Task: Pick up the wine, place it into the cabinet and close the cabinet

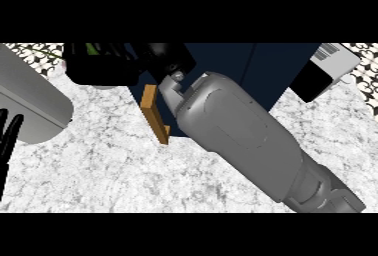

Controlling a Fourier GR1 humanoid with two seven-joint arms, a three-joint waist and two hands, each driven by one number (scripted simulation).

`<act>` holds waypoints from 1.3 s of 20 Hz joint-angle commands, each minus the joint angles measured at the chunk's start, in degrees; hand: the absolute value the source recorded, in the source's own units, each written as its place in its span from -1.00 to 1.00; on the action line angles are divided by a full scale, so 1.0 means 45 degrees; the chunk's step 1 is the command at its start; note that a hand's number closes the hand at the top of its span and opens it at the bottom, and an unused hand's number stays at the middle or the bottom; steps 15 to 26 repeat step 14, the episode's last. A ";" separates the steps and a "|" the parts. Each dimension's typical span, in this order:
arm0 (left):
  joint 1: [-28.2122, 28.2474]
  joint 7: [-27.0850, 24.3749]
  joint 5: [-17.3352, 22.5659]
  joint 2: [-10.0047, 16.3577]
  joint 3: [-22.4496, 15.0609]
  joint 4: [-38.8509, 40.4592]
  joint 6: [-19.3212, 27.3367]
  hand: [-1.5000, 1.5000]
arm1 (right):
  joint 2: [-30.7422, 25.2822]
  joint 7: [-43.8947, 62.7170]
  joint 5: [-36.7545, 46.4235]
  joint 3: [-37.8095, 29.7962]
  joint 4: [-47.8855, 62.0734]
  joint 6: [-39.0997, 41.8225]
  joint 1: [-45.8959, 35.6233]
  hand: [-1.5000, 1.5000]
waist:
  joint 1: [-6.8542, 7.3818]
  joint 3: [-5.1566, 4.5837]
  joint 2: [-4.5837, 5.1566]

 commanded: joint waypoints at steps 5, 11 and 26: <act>-0.0575 0.0870 0.0253 0.0106 0.0310 -0.0349 0.0309 -1.00 | -0.0978 -0.1399 0.0313 -0.1260 0.2647 0.0632 -0.0349 1.00 | -0.0004 0.0008 0.0337; -0.0855 0.0773 -0.0248 -0.0167 0.0001 0.0096 0.0481 -1.00 | -0.1224 -0.2271 0.0722 -0.0928 0.2965 0.1005 0.0331 1.00 | -0.0080 0.0003 0.0407; -0.0831 0.0673 -0.0109 -0.0335 0.0027 -0.0033 0.0317 -1.00 | -0.1704 -0.2416 0.0686 -0.1112 0.3030 0.1401 0.0447 1.00 | -0.0011 -0.0001 0.0409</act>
